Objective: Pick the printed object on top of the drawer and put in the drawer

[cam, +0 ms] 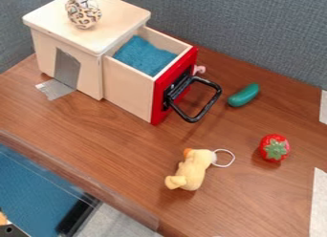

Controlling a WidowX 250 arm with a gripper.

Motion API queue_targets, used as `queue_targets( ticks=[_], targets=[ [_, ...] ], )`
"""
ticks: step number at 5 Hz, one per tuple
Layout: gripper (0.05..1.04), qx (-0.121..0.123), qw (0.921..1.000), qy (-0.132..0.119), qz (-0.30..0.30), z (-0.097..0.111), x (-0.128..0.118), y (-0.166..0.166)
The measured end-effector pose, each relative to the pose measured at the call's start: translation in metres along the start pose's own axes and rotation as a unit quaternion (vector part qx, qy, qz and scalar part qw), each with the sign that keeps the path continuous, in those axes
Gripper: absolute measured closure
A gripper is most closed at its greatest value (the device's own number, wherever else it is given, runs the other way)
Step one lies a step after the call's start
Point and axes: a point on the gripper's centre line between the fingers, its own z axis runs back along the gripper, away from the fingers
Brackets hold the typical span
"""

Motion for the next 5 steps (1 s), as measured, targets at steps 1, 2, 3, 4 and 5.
queue_targets(
  ticks=[1,2,3,4,5],
  targets=[
    [0.083,-0.008,0.9987,0.033,0.039,-0.036,-0.004,0.005],
    [0.134,-0.016,0.9979,0.038,0.049,-0.045,-0.002,0.0],
    [0.387,-0.012,0.9974,0.039,0.058,-0.046,0.0,-0.007],
    [0.648,-0.002,0.9977,0.036,0.057,-0.041,-0.004,-0.016],
    [0.785,0.011,0.9989,0.038,0.025,-0.033,-0.001,-0.045]
  ],
)
